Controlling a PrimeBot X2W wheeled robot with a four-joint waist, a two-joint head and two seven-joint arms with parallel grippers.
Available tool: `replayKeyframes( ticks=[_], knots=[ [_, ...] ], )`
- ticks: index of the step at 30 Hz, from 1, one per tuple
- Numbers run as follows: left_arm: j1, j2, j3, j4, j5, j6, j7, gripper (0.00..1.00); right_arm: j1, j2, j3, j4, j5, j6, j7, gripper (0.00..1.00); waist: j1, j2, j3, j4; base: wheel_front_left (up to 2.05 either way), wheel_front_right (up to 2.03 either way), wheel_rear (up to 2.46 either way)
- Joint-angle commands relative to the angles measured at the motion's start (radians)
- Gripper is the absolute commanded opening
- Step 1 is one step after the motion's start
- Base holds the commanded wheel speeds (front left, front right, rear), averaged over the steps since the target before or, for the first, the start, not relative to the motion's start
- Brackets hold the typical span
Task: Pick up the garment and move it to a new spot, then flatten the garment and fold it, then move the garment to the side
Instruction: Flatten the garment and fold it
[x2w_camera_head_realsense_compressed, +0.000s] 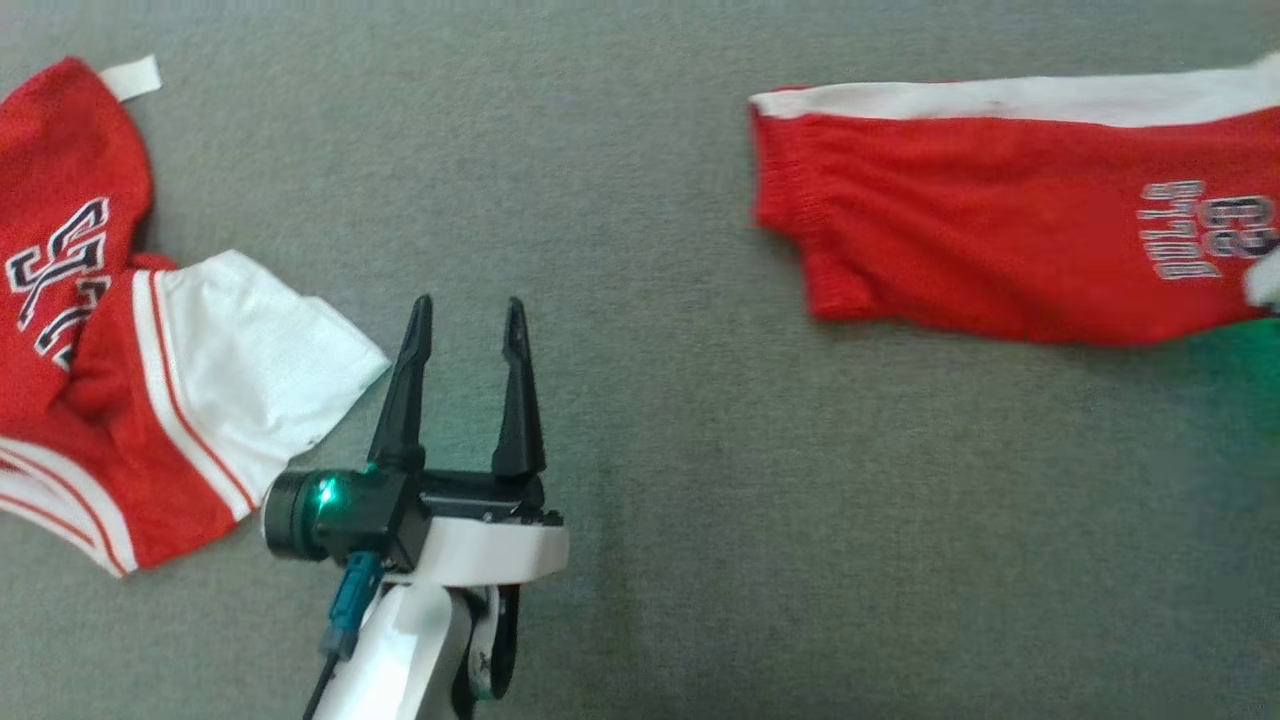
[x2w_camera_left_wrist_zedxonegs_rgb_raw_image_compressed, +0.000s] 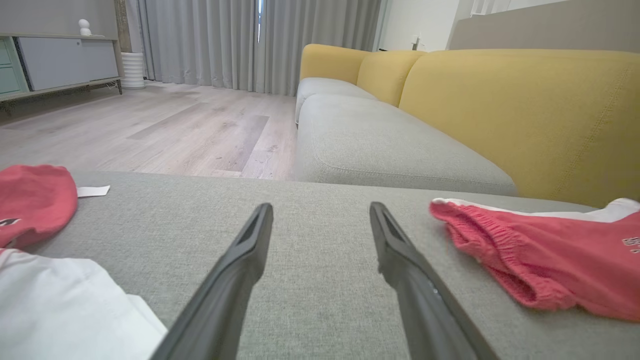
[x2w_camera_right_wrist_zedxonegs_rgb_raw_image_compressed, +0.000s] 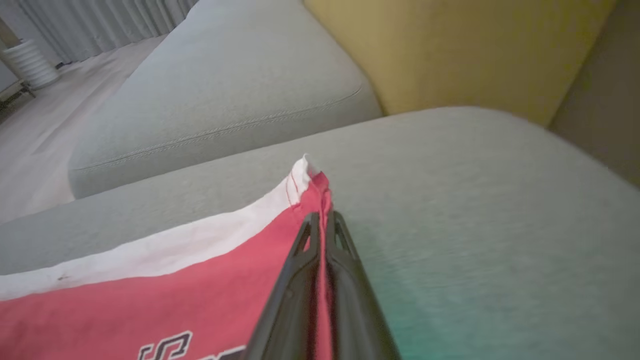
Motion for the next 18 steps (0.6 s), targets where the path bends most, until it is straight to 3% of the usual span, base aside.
replayKeyframes(
  ticks=[1,4,8,18],
  knots=[
    [0.005,0.001,0.043,-0.025,0.01,-0.01,-0.005,1.0,0.021,-0.048,0.011,-0.016,-0.011,0.007,-0.02,0.0,0.0,0.0,-0.021,-0.025,0.0,0.0,0.0],
    [0.013,0.001,0.054,-0.018,0.013,-0.022,-0.005,1.0,0.016,-0.085,0.01,-0.021,-0.024,0.007,-0.037,0.0,0.0,0.0,-0.029,-0.037,0.0,0.0,0.0],
    [0.017,0.001,0.054,-0.008,0.009,-0.033,-0.005,1.0,-0.006,-0.08,0.015,-0.065,-0.044,0.007,-0.054,0.0,0.0,0.0,-0.042,-0.044,0.0,0.0,0.0],
    [0.043,0.001,0.047,0.03,0.001,-0.058,-0.005,1.0,-0.003,0.094,0.135,-0.31,-0.151,0.007,-0.061,0.0,0.0,0.0,-0.1,-0.018,0.0,0.0,0.0]
  ],
)
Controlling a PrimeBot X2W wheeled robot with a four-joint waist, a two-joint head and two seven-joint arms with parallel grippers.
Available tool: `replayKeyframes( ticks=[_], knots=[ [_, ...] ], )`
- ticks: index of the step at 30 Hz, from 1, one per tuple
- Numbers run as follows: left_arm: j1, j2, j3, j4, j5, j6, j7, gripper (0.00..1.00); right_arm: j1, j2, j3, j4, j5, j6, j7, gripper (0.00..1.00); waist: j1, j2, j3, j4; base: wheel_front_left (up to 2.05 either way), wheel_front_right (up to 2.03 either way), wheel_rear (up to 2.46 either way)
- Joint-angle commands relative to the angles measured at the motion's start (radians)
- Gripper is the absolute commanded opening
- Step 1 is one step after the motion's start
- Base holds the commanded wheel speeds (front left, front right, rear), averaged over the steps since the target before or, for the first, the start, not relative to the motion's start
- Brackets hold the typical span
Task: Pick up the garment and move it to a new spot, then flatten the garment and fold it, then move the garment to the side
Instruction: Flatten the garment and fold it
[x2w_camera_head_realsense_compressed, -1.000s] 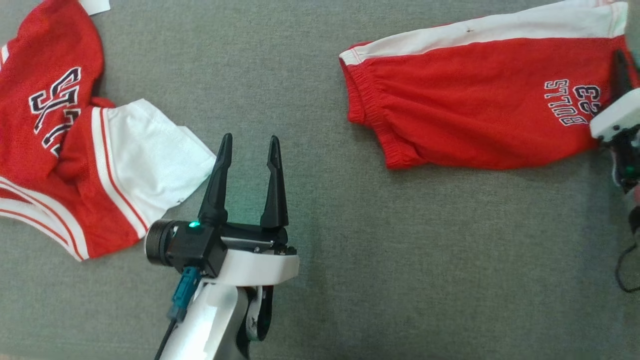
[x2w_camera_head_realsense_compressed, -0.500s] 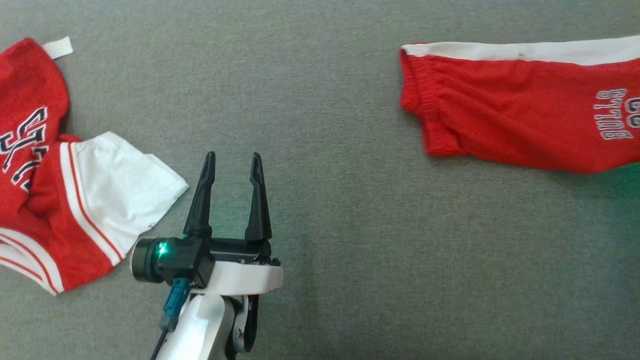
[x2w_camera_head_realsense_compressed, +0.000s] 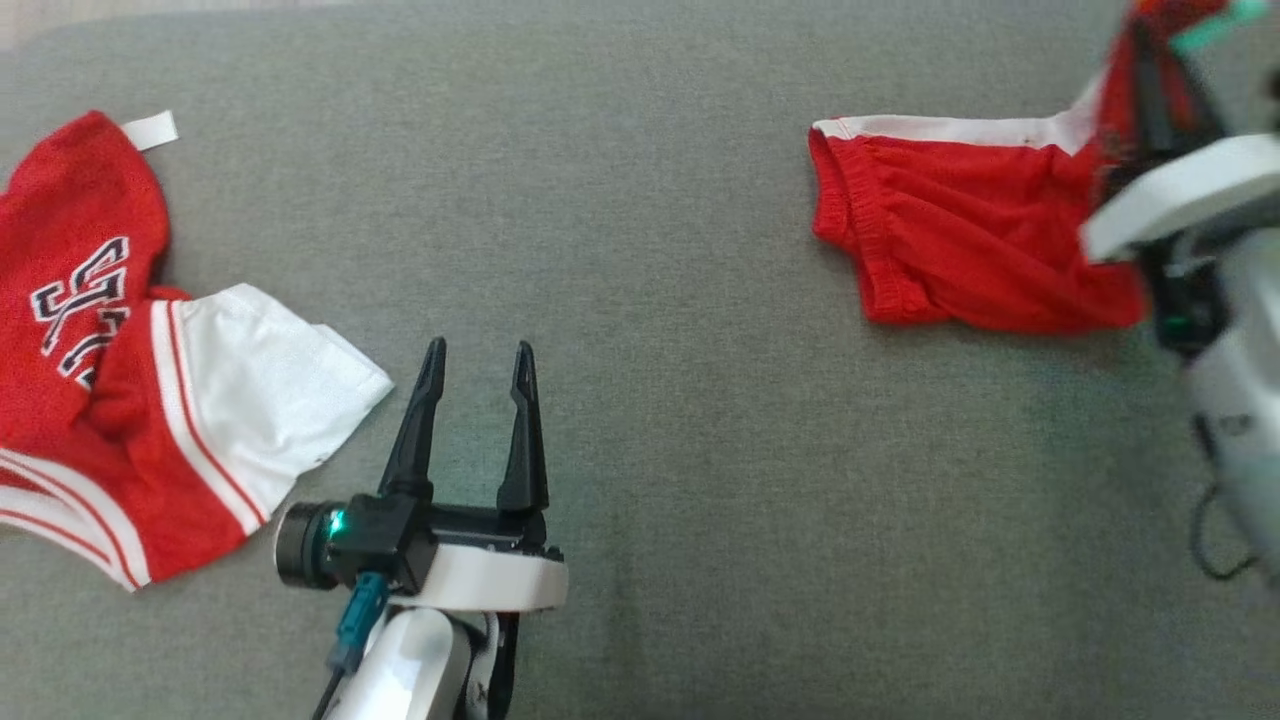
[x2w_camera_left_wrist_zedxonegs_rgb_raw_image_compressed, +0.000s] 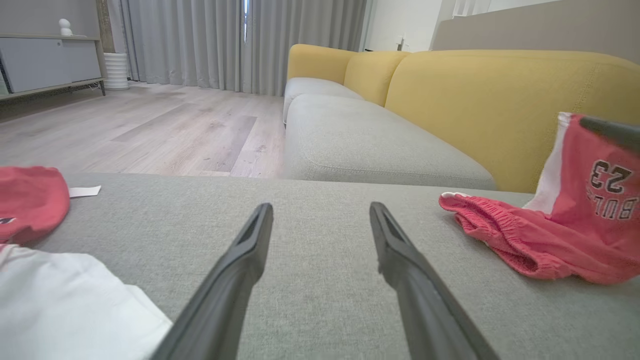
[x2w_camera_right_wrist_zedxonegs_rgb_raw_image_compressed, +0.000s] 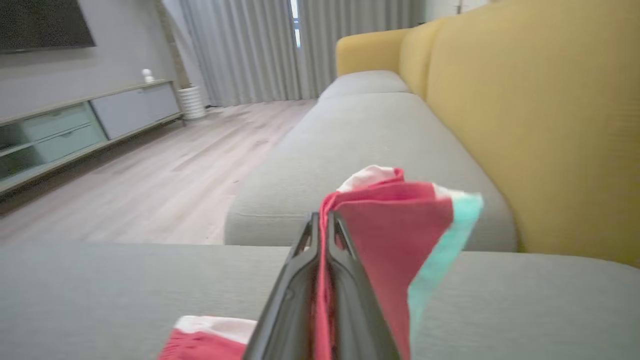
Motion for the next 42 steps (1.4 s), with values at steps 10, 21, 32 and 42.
replayKeyframes(
  ticks=[10,21,32,42],
  knots=[
    [0.013,0.0,0.018,-0.011,-0.027,-0.006,-0.005,1.0,0.101,0.166,0.112,-0.082,-0.072,0.007,0.023,1.0,0.0001,-0.0001,-0.042,0.034,0.0,0.0,0.0],
    [0.089,0.0,0.065,-0.013,-0.031,-0.003,-0.005,1.0,0.303,0.122,-0.129,-0.278,-0.153,0.007,-0.013,1.0,0.0001,-0.0001,-0.171,-0.001,0.0,0.0,0.0],
    [0.21,0.0,0.147,-0.052,0.003,0.027,-0.005,1.0,0.705,0.166,-0.373,-0.597,-0.29,0.007,-0.013,1.0,0.0001,-0.0001,-0.3,-0.048,0.0,0.0,0.0],
    [0.316,0.0,0.154,-0.068,0.062,0.031,-0.005,1.0,0.915,0.195,-0.363,-0.626,-0.309,0.007,-0.013,1.0,0.0001,-0.0001,-0.341,-0.063,0.0,0.0,0.0]
  ],
)
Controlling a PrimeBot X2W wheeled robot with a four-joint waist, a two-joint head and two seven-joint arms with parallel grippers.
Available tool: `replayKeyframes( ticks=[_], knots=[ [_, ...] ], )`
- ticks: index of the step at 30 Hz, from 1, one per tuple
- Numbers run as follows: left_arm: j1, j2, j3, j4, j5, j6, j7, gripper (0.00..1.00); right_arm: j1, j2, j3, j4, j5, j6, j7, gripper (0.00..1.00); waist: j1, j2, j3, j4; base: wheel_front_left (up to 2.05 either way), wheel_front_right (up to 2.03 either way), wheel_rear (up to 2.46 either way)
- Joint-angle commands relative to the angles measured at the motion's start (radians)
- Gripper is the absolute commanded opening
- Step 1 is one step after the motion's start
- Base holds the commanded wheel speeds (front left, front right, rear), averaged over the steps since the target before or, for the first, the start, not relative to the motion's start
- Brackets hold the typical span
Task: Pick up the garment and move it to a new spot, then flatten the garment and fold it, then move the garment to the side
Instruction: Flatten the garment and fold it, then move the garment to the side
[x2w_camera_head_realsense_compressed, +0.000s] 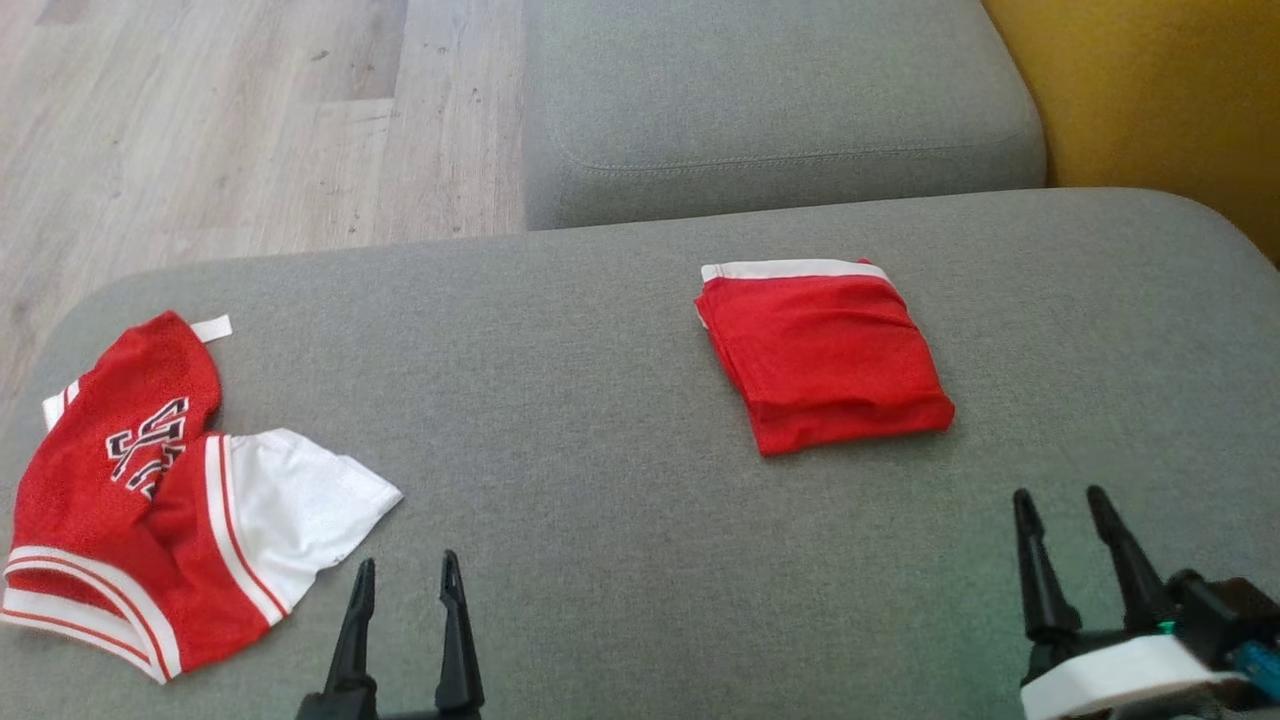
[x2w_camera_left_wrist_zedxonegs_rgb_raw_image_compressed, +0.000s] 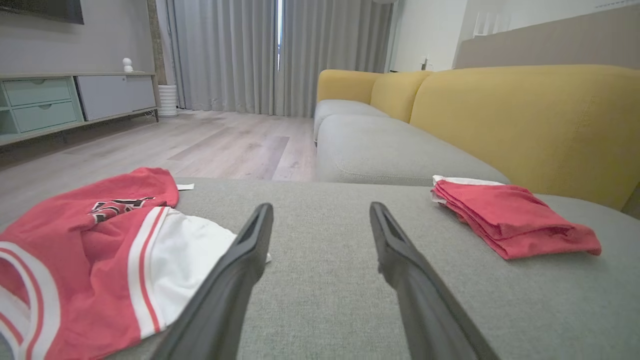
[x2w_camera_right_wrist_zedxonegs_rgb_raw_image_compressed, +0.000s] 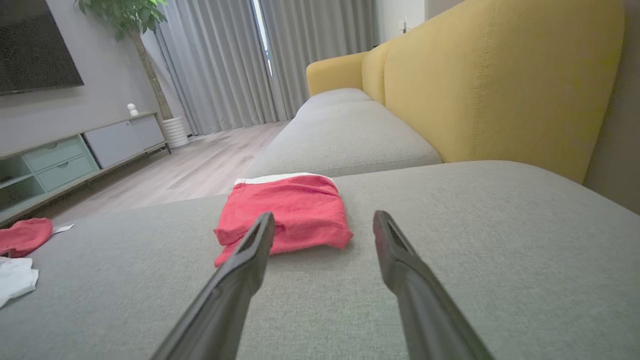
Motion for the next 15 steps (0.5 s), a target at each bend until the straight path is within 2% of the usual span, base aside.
replayKeyframes(
  ticks=[1,15],
  knots=[
    [-0.037,-0.003,0.033,-0.025,0.015,-0.006,-0.005,1.0,-0.035,-0.015,0.028,-0.042,-0.016,0.007,-0.011,1.0,0.0002,-0.0001,-0.003,-0.005,0.0,0.0,0.0],
    [-0.052,-0.003,0.02,0.001,0.018,-0.013,-0.005,1.0,-0.033,-0.016,0.048,-0.048,-0.032,0.007,-0.011,1.0,0.0002,-0.0001,0.014,-0.01,0.0,0.0,0.0]
  ],
)
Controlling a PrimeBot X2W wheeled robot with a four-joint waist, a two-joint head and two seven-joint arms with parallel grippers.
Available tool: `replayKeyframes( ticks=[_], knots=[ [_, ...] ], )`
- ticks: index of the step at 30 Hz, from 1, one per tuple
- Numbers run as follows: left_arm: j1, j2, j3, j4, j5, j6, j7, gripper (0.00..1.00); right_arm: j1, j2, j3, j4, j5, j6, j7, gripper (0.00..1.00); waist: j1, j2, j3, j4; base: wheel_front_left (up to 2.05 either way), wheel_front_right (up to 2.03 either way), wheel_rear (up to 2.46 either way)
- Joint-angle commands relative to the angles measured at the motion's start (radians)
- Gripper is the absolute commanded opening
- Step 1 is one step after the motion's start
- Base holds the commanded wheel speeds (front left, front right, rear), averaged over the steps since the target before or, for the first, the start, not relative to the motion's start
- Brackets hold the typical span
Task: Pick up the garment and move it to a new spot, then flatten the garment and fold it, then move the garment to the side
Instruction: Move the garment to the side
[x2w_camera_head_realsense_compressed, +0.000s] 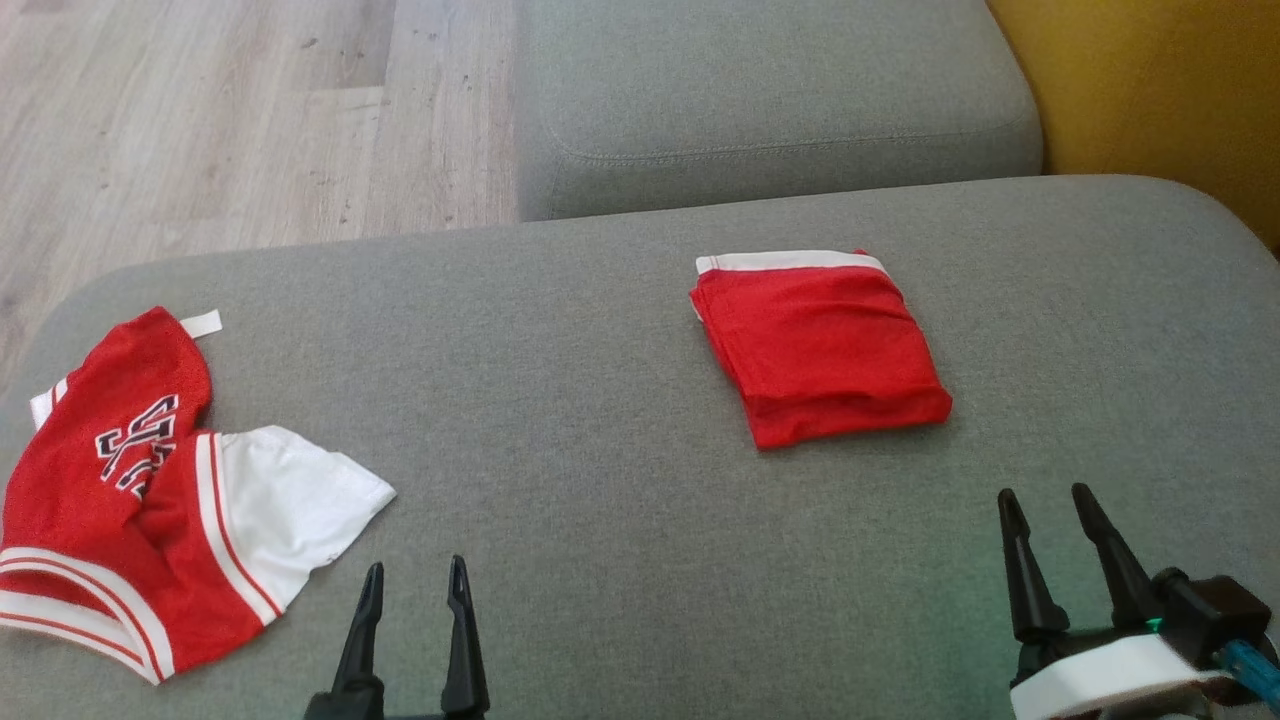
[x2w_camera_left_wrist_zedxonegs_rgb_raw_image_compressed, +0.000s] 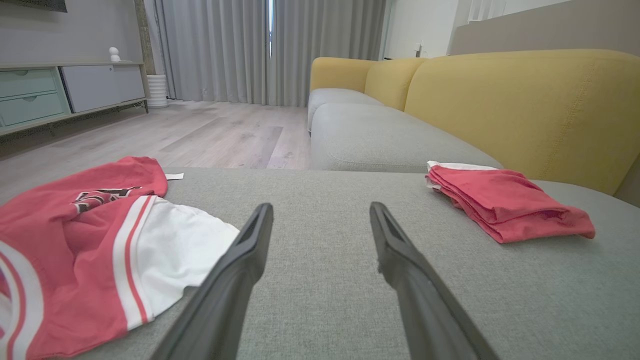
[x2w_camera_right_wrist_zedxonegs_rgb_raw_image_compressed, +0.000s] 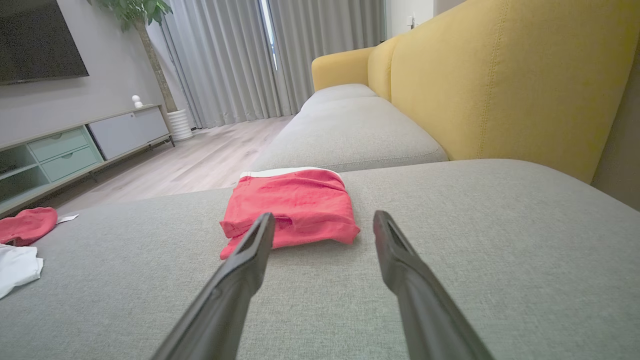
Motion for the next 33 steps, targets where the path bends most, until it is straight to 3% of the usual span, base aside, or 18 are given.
replayKeyframes(
  ticks=[1,21,27,33],
  knots=[
    [-0.052,-0.003,0.023,-0.025,0.009,0.0,-0.005,1.0,-0.037,-0.017,0.024,-0.034,-0.006,0.007,-0.011,1.0,-0.0001,-0.0001,0.001,0.0,0.0,0.0,0.0],
    [-0.063,-0.003,0.007,-0.021,0.017,-0.008,-0.005,1.0,-0.065,-0.033,0.046,-0.024,-0.002,0.007,-0.011,1.0,-0.0001,-0.0001,0.045,0.001,0.0,0.0,0.0],
    [-0.115,-0.003,-0.027,-0.031,0.041,-0.009,-0.005,1.0,-0.24,-0.078,0.061,0.06,0.044,0.007,-0.009,1.0,-0.0001,-0.0001,0.177,0.007,0.0,0.0,0.0],
    [-0.192,-0.003,-0.061,-0.029,0.046,-0.007,-0.005,1.0,-0.478,-0.146,0.075,0.208,0.15,0.007,0.141,1.0,-0.0001,-0.0001,0.272,0.028,0.0,0.0,0.0]
  ],
)
